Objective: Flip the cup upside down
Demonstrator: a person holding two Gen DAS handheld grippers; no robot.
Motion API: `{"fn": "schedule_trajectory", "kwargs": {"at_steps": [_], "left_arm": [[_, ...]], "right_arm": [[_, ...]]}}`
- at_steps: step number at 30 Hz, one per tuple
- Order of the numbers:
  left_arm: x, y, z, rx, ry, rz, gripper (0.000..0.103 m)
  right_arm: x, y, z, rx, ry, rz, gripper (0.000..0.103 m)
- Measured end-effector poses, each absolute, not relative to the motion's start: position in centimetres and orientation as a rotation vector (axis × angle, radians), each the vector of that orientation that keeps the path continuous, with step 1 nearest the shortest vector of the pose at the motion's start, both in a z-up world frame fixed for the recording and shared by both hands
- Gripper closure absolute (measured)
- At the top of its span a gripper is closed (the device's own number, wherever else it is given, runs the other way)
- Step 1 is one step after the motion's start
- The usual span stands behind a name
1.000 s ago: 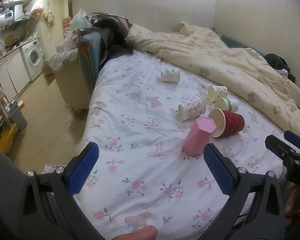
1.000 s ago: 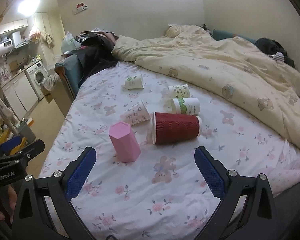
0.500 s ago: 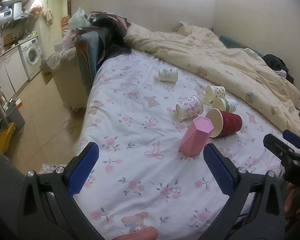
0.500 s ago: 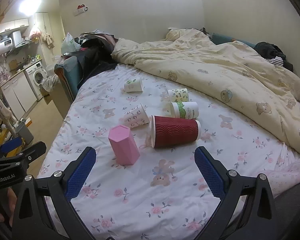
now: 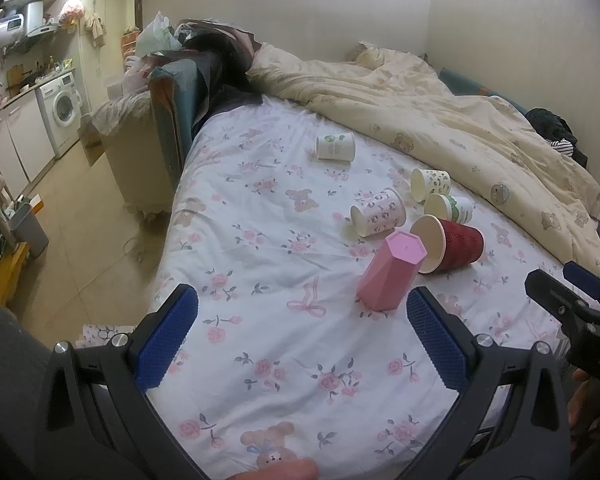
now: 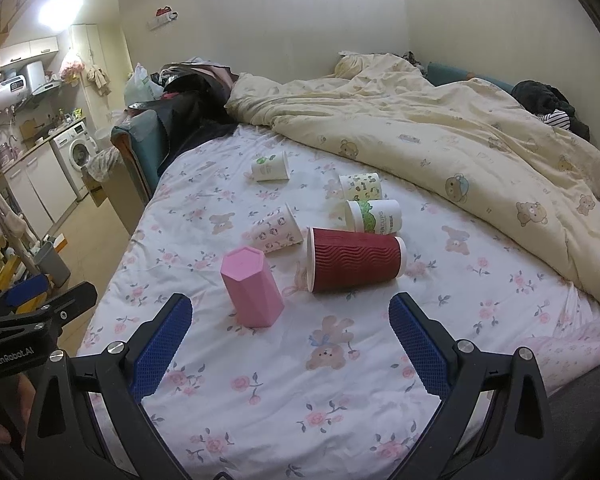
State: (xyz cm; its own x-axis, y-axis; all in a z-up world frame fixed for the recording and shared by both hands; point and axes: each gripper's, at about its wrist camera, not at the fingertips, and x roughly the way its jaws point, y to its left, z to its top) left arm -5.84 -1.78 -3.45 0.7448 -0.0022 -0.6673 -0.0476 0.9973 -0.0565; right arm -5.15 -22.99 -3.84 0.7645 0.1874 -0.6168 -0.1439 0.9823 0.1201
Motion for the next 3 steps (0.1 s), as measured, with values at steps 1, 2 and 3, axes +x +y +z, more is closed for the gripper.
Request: {"fn": "schedule_trajectory", "kwargs": {"at_steps": [1,2,3], "left_arm": [[-5.83,-1.68,-3.42,-0.072,0.729,0.026,0.0],[-5.85,-1.71,-3.41,-0.073,0.728,0.026,0.0],[-5.82,-1.63,-3.44,-0.073,0.728,0.024,0.0]], "right_arm": [[-5.15,-22.97,-3.86,0.067,0.677,0.18,0.002],[-5.16,-22.96,-3.88,0.067,0.678,0.18,0.002],[-5.15,-22.97,-3.88,0.066,0.68,0.18,0.002]]}}
